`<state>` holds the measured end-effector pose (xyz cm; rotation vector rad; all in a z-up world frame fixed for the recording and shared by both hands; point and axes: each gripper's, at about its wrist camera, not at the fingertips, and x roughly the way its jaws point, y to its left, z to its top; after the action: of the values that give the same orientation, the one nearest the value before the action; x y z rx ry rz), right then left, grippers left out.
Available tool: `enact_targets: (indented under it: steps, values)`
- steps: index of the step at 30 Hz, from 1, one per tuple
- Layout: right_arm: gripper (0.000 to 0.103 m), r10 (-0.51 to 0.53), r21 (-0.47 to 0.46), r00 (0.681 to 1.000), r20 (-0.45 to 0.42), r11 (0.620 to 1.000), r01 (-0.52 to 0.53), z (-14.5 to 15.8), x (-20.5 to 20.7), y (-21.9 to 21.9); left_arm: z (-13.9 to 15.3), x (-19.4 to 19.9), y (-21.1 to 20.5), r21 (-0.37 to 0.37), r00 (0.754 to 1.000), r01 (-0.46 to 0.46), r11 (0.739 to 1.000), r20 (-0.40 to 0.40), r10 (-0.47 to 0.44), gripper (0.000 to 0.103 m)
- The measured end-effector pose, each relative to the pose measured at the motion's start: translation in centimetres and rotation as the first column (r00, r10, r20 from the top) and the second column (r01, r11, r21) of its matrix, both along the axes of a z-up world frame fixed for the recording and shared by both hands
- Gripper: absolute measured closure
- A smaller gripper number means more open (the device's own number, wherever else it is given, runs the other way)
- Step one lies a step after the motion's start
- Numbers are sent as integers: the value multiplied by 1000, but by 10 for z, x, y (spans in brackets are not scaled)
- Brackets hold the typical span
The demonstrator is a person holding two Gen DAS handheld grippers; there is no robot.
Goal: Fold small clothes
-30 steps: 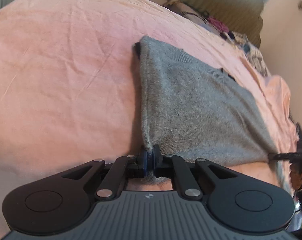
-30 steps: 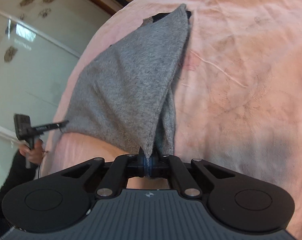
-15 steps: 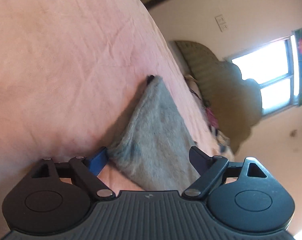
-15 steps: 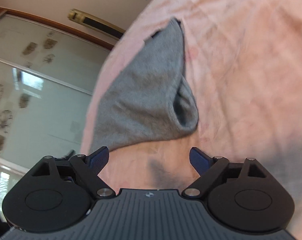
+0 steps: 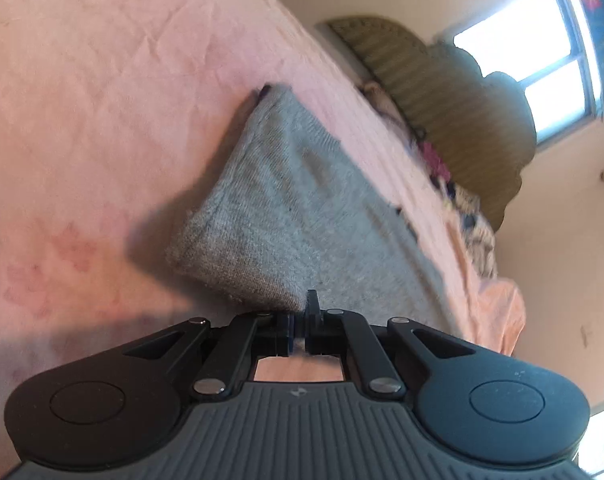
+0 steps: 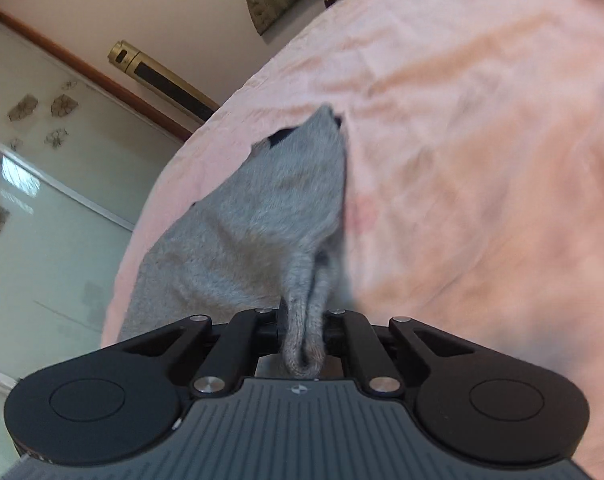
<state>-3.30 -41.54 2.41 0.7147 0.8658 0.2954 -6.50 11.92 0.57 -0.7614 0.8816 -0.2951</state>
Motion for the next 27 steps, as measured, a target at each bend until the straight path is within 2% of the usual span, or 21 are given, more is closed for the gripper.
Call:
enact_targets:
  steps: [1, 2, 3, 4, 5, 7, 9, 10, 11, 12, 13, 14, 16, 17, 19, 20, 22, 23, 24, 25, 27]
  values:
    - [94, 10, -11, 1000, -23, 1000, -10, -5, 2, -3, -10, -1, 0, 34, 1000, 12, 999, -23, -11, 99]
    - [94, 27, -22, 998, -48, 999, -29, -12, 4, -1, -13, -5, 4, 32, 1000, 17, 999, 1, -17, 99]
    - [97, 45, -22, 997, -64, 999, -46, -21, 3, 2, -11, -5, 4, 45, 999, 38, 998, 8, -38, 99]
    - [96, 41, -7, 998, -49, 999, -41, -23, 1, 3, -7, -6, 5, 54, 997, 75, 996, 7, -75, 98]
    - [87, 41, 11, 998, -49, 999, -40, -22, 1, 2, -2, -7, 9, 55, 993, 113, 992, 18, -114, 98]
    - [61, 33, 48, 998, -52, 998, -31, -14, 0, -8, 14, -12, 23, 98, 983, 167, 981, 57, -173, 97]
    - [14, -37, 0, 999, 28, 999, 37, 7, -4, -25, 36, -14, 42, 132, 974, 176, 975, 117, -192, 93]
    - [8, -71, -53, 995, 72, 996, 75, 18, -1, -31, 49, -12, 51, 162, 976, 128, 978, 156, -154, 89]
    - [7, -89, -92, 990, 105, 991, 98, 26, 5, -35, 59, -2, 55, 196, 977, 65, 978, 187, -102, 69]
    - [7, -101, -103, 987, 123, 988, 114, 32, 18, -39, 66, 11, 56, 232, 977, 7, 973, 208, -57, 33]
    - [7, -105, -89, 985, 134, 989, 117, 35, 34, -41, 71, 29, 51, 278, 974, -49, 959, 225, -16, 18]
    - [7, -99, -66, 985, 142, 992, 109, 35, 51, -40, 72, 48, 43, 311, 970, -75, 947, 245, -4, 13]
    - [8, -76, -62, 989, 128, 995, 84, 26, 95, -33, 66, 89, 21, 335, 968, -22, 942, 244, -64, 13]
    - [11, -78, -89, 991, 105, 992, 87, 20, 116, -26, 60, 112, 6, 363, 973, 1, 932, 214, -85, 13]
    - [18, -51, -153, 997, 54, 987, 59, 6, 157, -5, 47, 150, -21, 469, 986, -4, 883, 151, -76, 15]
    - [26, -40, -174, 999, 36, 984, 46, 0, 170, 4, 40, 165, -32, 504, 988, 4, 864, 130, -80, 18]
    - [43, 4, -238, 998, 66, 971, 12, -2, 185, 24, 25, 185, -52, 579, 989, 54, 813, 83, -125, 39]
    - [83, 39, -253, 996, 74, 967, -20, -1, 190, 31, 18, 191, -62, 622, 987, 81, 779, 61, -151, 56]
    - [91, 63, -265, 996, 68, 963, -43, 2, 194, 38, 17, 191, -70, 675, 982, 57, 735, 95, -163, 68]
    - [91, 76, -298, 993, 94, 953, -45, 7, 194, 43, 14, 190, -76, 708, 977, 47, 705, 113, -179, 70]
    - [92, 74, -348, 990, 119, 937, -28, 11, 199, 42, 11, 190, -74, 715, 978, 12, 699, 137, -157, 72]
